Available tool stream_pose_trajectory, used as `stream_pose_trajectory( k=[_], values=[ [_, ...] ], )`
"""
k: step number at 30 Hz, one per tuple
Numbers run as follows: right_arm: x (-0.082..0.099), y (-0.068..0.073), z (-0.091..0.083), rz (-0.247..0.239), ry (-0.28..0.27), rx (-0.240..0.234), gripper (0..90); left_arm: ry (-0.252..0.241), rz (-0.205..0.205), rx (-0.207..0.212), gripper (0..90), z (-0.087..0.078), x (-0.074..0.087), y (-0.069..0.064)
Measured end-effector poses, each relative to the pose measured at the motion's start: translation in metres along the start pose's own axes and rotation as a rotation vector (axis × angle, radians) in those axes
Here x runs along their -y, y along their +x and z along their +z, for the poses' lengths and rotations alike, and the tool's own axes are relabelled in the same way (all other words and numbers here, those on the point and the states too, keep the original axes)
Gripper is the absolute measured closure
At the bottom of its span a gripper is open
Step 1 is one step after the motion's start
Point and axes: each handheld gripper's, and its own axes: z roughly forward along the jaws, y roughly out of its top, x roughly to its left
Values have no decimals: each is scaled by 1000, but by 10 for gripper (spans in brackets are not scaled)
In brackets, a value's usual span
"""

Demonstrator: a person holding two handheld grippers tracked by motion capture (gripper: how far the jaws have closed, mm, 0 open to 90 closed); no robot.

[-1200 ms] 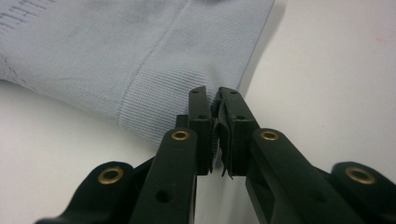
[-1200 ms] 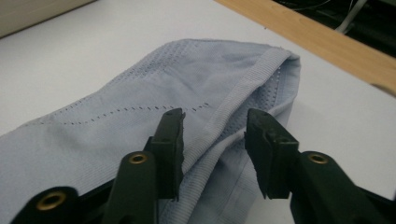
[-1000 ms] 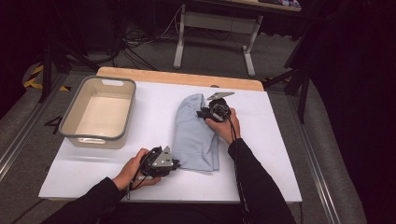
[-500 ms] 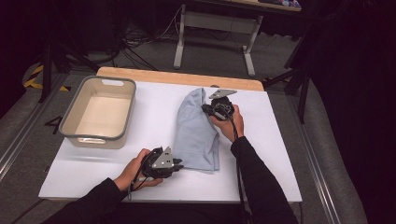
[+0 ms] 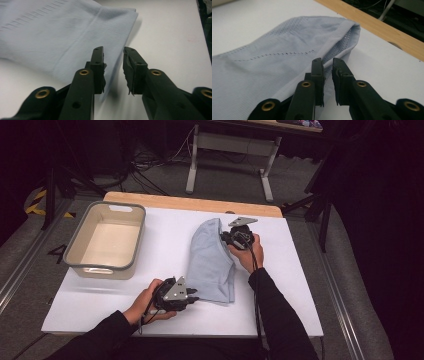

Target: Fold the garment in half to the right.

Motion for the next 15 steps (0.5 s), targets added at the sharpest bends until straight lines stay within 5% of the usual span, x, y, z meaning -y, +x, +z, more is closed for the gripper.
stream_pose_trajectory(
  k=[2,5,10,15],
  values=[
    [5,2,-15,12,-63,-20,763,-16,-19,-20,598,-7,2,4],
    [14,7,-36,15,-114,-68,736,33,-46,-36,502,-8,12,11],
    [34,18,-63,-47,-108,-96,654,90,-57,-46,397,3,20,10],
    [61,27,-62,-24,-88,-154,551,113,-67,-47,376,12,19,12]
  ],
)
